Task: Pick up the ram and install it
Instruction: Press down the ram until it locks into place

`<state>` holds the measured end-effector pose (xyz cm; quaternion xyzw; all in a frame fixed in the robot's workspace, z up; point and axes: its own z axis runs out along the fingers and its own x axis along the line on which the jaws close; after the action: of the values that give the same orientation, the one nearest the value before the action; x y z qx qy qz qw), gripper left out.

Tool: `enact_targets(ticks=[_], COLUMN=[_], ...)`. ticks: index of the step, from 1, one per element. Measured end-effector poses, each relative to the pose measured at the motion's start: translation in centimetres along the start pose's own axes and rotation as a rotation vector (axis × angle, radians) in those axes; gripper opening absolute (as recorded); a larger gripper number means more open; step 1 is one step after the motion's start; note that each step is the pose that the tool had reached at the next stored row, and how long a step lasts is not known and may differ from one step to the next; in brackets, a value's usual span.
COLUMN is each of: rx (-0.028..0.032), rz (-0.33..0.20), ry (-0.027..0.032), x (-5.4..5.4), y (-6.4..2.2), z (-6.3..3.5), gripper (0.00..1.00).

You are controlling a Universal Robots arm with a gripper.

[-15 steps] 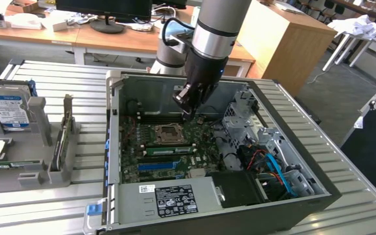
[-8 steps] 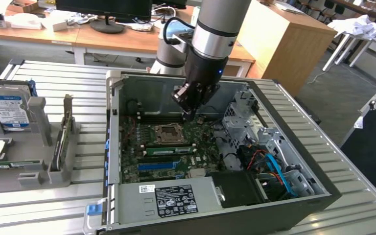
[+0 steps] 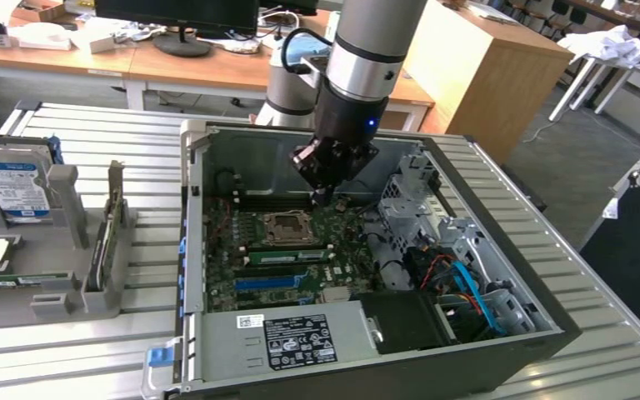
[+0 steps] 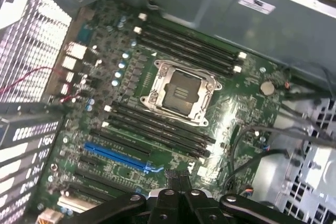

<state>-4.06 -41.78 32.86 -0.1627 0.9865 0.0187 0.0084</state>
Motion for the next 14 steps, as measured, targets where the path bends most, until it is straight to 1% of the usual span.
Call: enact_targets(ticks=[10, 14], rx=[0.0039, 0.0042], rz=[0.178, 0.184], ry=[-0.0061, -0.0063], x=[0.0, 0.0], y=[0.0, 0.0], z=[0.05, 0.05], gripper=[0.11, 0.11])
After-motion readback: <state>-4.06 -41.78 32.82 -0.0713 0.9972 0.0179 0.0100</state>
